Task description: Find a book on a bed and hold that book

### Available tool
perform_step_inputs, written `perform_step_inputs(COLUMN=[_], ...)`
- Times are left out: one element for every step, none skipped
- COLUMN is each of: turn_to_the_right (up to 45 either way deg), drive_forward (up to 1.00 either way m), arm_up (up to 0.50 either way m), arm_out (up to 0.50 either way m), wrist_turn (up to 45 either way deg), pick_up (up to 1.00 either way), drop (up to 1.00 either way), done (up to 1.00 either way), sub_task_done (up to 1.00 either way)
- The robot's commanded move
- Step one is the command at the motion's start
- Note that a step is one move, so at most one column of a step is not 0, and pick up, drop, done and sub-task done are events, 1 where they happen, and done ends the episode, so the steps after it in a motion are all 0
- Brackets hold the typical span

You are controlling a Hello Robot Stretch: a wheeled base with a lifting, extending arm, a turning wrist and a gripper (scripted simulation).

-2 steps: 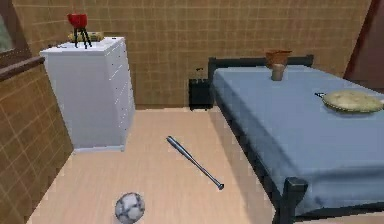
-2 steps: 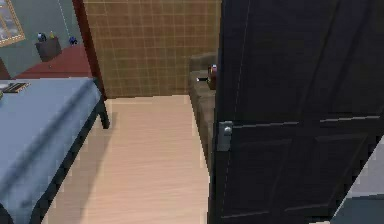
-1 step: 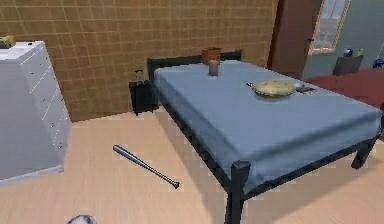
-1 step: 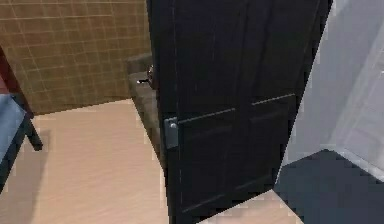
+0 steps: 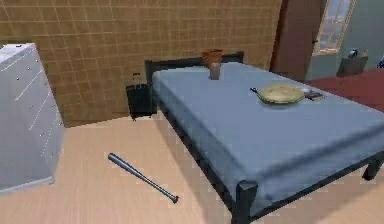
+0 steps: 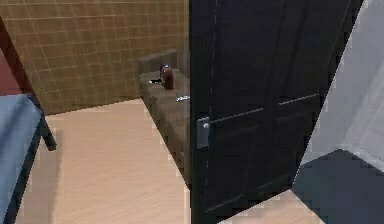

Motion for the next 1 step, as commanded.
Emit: perform_step_inputs(turn_to_the_right=[45.0], drive_forward=[0.0], arm_up=[0.0], arm_out=[0.0], wrist_turn=[0.0], pick_up=[0.0], drop=[0.0], done=[0.0], sub_task_done=[0.0])
